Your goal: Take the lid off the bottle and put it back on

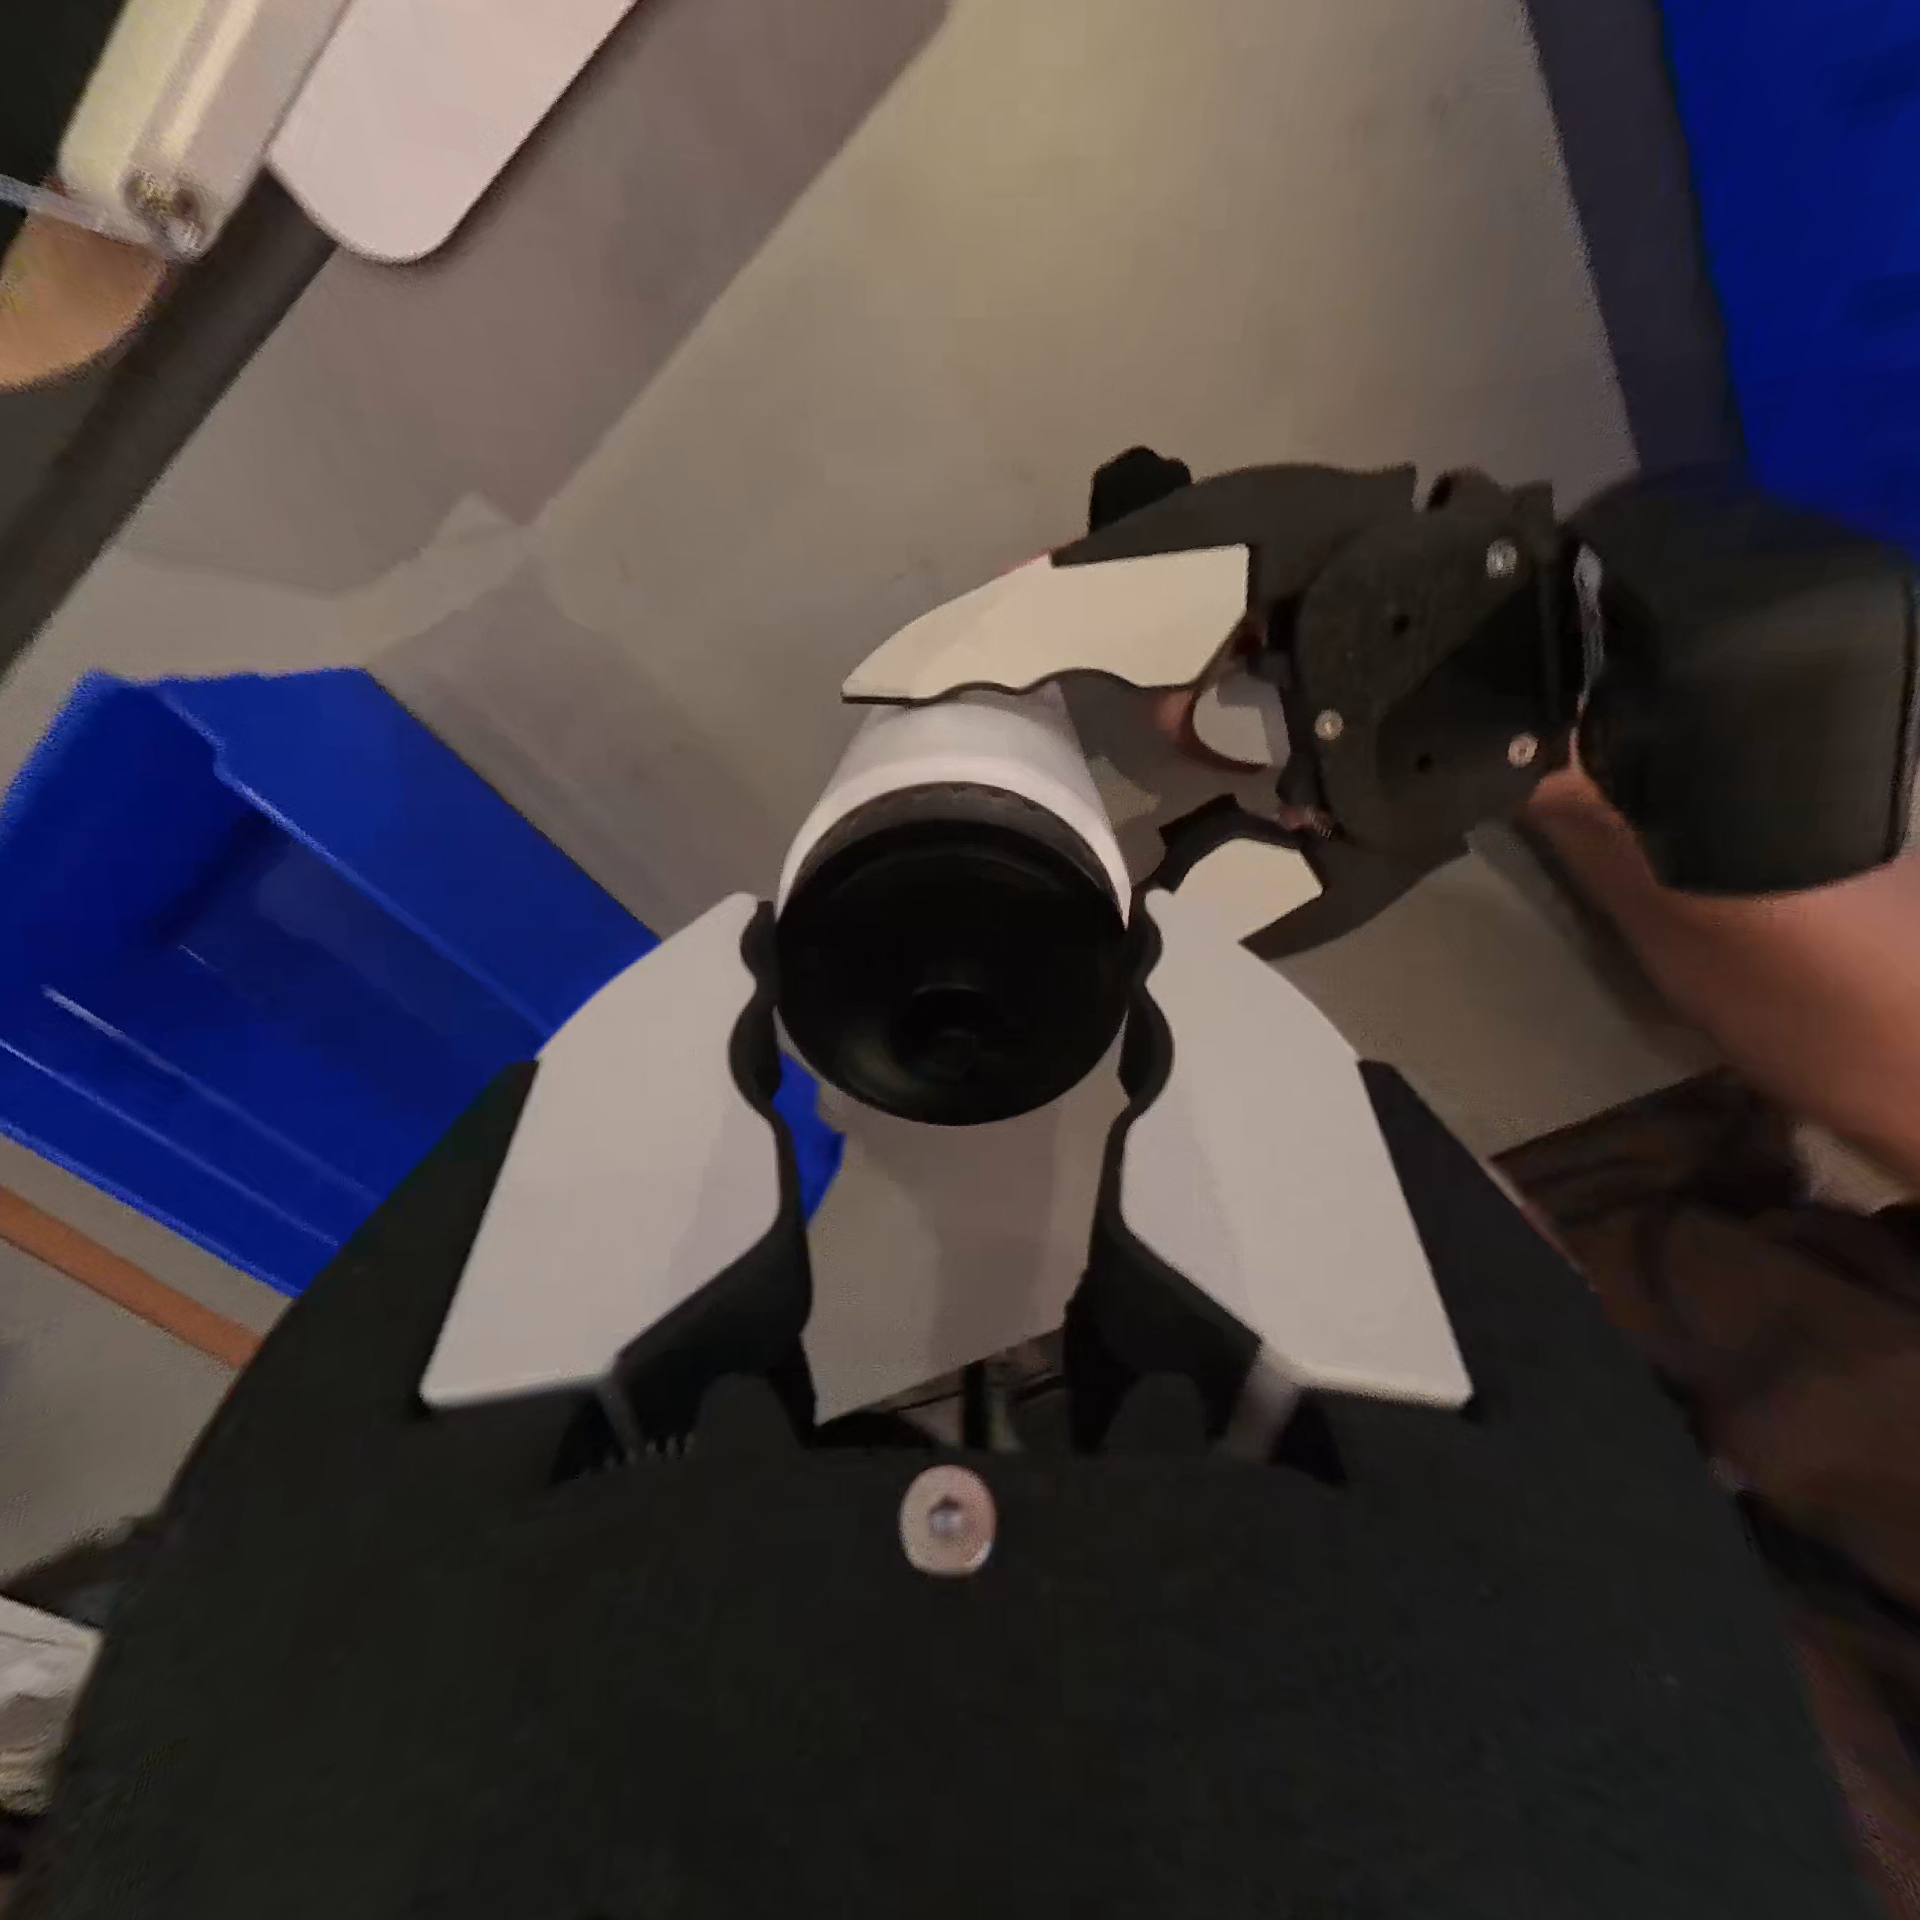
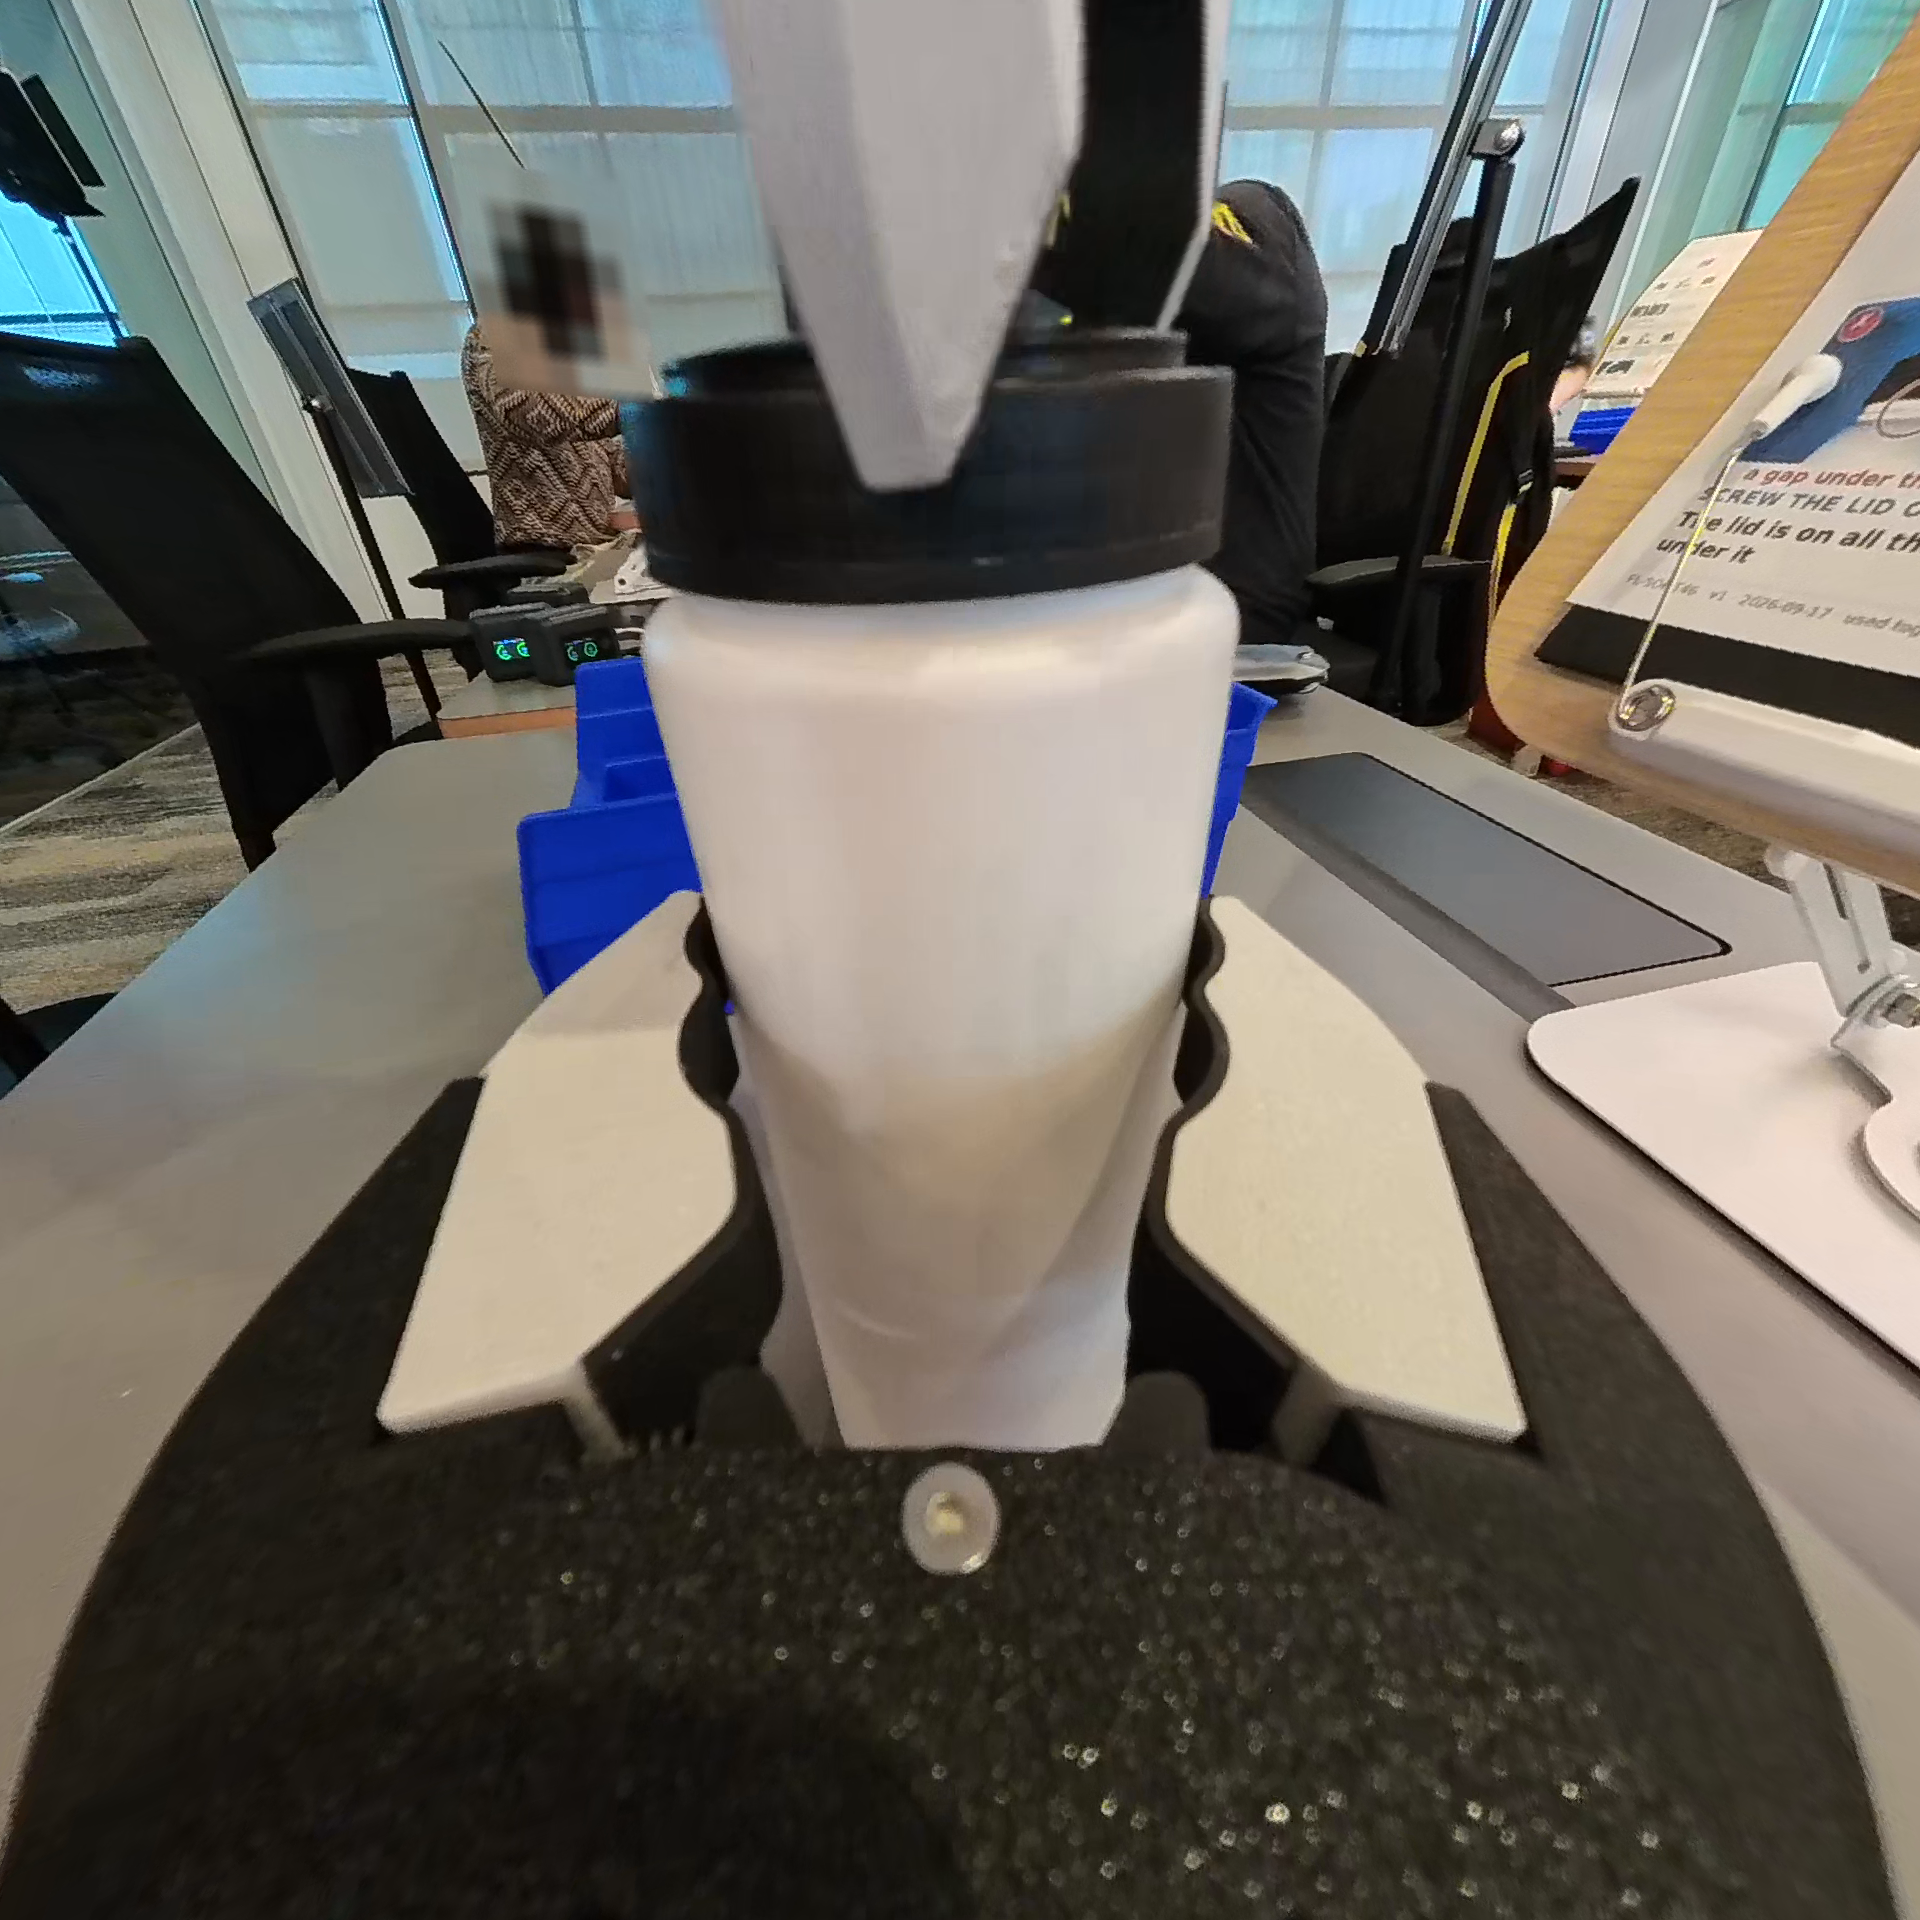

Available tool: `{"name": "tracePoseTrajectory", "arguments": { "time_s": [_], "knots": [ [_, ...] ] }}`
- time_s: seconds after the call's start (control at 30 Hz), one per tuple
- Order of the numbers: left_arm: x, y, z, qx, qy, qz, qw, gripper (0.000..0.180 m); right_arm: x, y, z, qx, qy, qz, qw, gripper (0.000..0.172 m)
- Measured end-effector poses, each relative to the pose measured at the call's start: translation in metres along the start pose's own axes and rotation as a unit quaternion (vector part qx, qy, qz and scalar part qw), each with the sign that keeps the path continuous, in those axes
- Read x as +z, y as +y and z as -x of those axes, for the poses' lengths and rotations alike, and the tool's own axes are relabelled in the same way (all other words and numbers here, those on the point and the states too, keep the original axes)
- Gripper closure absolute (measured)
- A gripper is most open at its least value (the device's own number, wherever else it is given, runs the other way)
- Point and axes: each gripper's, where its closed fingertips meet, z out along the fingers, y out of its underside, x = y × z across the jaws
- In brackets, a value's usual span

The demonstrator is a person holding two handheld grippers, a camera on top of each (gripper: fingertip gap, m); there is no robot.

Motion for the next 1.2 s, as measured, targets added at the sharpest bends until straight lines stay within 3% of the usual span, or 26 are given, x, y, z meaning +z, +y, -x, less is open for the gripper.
{"name": "tracePoseTrajectory", "arguments": {
  "time_s": [0.2,0.37,0.47,0.57,0.63,0.77,0.87,0.97,1.07,1.2],
  "knots": [
    [0.001,0.003,-0.004,0.215,-0.012,0.038,0.976,0.117,0.0,0.0,0.0,0.0,-0.002,-0.001,1.0,0.088],
    [0.004,0.006,-0.005,0.411,-0.059,0.055,0.908,0.117,0.001,0.0,0.0,-0.002,-0.002,-0.004,1.0,0.088],
    [0.004,0.006,-0.004,0.463,-0.074,0.067,0.881,0.117,0.001,0.0,-0.001,-0.003,-0.001,-0.004,1.0,0.088],
    [0.003,0.006,-0.003,0.464,-0.078,0.082,0.879,0.117,0.002,0.0,-0.001,-0.003,0.001,-0.002,1.0,0.088],
    [0.001,0.007,-0.007,0.448,-0.073,0.08,0.887,0.116,0.001,0.0,-0.001,-0.004,0.0,-0.005,1.0,0.088],
    [-0.011,0.005,-0.021,0.374,-0.04,0.028,0.926,0.087,0.001,0.001,-0.001,-0.004,-0.001,-0.006,1.0,0.088],
    [-0.025,0.0,-0.03,0.259,-0.001,-0.026,0.966,0.077,0.001,0.001,-0.001,-0.004,-0.001,-0.006,1.0,0.088],
    [-0.03,0.001,-0.018,0.086,0.019,-0.043,0.995,0.078,0.001,0.001,-0.001,-0.002,-0.001,-0.006,1.0,0.088],
    [-0.022,0.013,0.007,-0.052,0.007,-0.023,0.998,0.077,0.001,0.001,-0.001,-0.001,-0.001,-0.007,1.0,0.088],
    [-0.01,0.016,0.014,-0.136,0.035,-0.016,0.99,0.08,0.001,0.001,-0.001,-0.001,-0.001,-0.005,1.0,0.088]
  ]
}}
